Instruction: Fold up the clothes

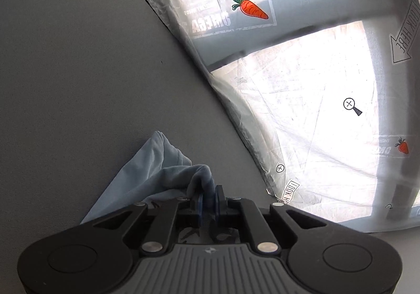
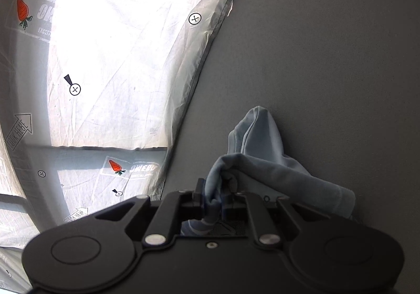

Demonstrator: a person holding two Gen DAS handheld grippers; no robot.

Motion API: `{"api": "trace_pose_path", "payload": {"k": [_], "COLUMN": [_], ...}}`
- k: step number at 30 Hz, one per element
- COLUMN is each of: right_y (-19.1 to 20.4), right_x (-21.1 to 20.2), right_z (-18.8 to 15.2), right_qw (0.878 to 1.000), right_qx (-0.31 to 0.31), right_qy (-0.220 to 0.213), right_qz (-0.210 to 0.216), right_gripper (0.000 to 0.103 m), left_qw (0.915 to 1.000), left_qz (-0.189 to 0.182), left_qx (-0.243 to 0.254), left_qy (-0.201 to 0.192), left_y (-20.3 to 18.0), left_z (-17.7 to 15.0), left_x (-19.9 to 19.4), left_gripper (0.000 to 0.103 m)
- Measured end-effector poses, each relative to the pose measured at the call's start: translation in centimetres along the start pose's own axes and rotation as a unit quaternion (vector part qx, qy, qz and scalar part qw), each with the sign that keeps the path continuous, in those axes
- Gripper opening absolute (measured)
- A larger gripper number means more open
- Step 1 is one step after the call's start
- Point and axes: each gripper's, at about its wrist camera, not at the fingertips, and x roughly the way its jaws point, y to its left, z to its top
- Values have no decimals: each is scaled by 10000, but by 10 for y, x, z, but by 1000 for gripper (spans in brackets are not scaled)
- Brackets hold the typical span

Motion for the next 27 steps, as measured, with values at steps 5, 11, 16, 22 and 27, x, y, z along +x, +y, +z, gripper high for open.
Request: {"api": "trace_pose_path", "payload": {"k": [5, 11, 16, 22, 27], "right_y": [4, 39, 62, 44, 31], "right_x": [45, 33, 38, 60, 70], "right_z": [33, 24, -31, -70, -71], "right_qw": [9996, 9825, 8774, 8083, 8091], "right_qx": [181, -1680, -4361, -5487, -5454], "right_qy": [118, -562, -990, -788, -680], "right_qz": [-181, -569, -1738, -1983, -2079], "right_gripper": [31, 42, 53, 71, 78], "left_qw": [9952, 9757, 9313, 8734, 8720], "left_qz": [280, 877, 1750, 2462, 2613], "left_qx": [366, 1677, 3067, 4159, 4127], "left_qy": [-868, -1105, -899, -597, -328], "left_y": [-14, -32, -38, -33, -17], "left_z": [25, 16, -26, -70, -66], "left_x": [18, 9, 20, 50, 64], "left_gripper": [46, 64, 77, 85, 89]}}
